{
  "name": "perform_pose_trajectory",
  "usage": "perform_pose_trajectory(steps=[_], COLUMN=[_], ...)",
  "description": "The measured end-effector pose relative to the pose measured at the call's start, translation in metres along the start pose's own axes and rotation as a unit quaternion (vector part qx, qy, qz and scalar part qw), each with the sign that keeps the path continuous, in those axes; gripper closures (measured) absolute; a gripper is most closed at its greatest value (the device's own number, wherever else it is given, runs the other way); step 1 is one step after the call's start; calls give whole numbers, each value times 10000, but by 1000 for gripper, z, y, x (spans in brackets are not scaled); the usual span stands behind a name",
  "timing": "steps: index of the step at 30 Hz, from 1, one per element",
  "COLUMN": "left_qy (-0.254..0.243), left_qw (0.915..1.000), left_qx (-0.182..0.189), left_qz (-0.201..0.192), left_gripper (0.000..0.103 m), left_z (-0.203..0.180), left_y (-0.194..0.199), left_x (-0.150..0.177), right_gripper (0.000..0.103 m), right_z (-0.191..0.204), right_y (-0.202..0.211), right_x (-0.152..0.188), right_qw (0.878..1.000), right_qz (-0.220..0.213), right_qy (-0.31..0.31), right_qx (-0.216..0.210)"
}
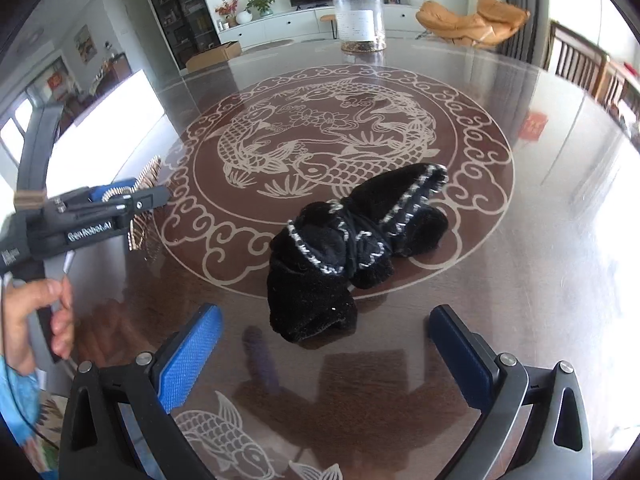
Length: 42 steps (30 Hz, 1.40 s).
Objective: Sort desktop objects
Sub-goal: 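Carry the clip and pouch over the bin and open both tools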
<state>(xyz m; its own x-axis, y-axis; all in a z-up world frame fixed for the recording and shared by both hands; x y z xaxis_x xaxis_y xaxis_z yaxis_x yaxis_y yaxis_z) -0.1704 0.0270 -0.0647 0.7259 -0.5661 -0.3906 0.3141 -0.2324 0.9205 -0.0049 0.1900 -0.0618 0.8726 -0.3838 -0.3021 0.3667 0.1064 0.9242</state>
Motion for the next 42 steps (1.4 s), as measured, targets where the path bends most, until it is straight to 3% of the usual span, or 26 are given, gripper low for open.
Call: perform_pose_trajectory(steps=[5,8,10,11,12,13,17,23,26,29,33,36,40,42], left_qy=[-32,-92,-95,-79,-59,-28,30,186,306,466,901,1207,1687,1885], left_qw=[9997,9994,9991,9989,9986,9983,9959,9900,9858,9841,9860,9874,9832,9804], left_qx=[199,311,397,441,494,545,746,1163,1349,1282,760,29,-463,-510], left_qz=[-103,-113,-127,-145,-178,-225,-519,-776,-949,-1138,-1180,-1022,-520,-274], left_gripper=[52,52,52,52,52,52,52,52,52,52,52,52,52,52], left_z=[-4,-11,-15,-17,-18,-19,-24,-24,-3,40,123,183,243,261], left_y=[5,9,11,13,16,21,50,107,146,188,223,229,211,198], left_x=[8,15,19,21,24,26,32,35,38,47,65,83,111,125], right_gripper=[0,0,2,8,30,58,58,58,58,58,57,57,57,57], right_z=[2,9,5,2,1,1,8,37,74,129,219,290,377,408], right_y=[8,-2,-10,-14,-11,-12,1,51,79,103,113,106,82,63], right_x=[-9,-20,-27,-30,-31,-34,-30,-34,-41,-45,-49,-46,-39,-38], right_qw=[9999,9994,9986,9977,9974,9975,9983,9990,9981,9939,9812,9680,9497,9432], right_qz=[89,64,32,41,-90,-52,-148,-362,-470,-573,-527,-343,-84,104], right_qy=[-133,-232,-525,-671,-708,-702,-519,-238,90,642,1379,1911,2690,2955], right_qx=[10,254,89,-15,139,69,201,-115,-390,-692,-1246,-1593,-1601,-1513])
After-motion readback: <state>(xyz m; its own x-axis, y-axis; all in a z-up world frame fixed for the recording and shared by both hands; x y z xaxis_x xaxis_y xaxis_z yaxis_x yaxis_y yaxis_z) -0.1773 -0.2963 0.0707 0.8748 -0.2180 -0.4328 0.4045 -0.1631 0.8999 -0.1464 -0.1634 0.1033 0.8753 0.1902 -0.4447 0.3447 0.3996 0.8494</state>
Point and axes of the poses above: each gripper's, at about its wrist camera, not at the fingertips, and y roughly against the way its jaws point, z to its left, x to its underside, the point moved 2 cm from there along -y, roughly the way its jaws point, and after that the axes turned 13 degrees about z, right-handed, at the moved point
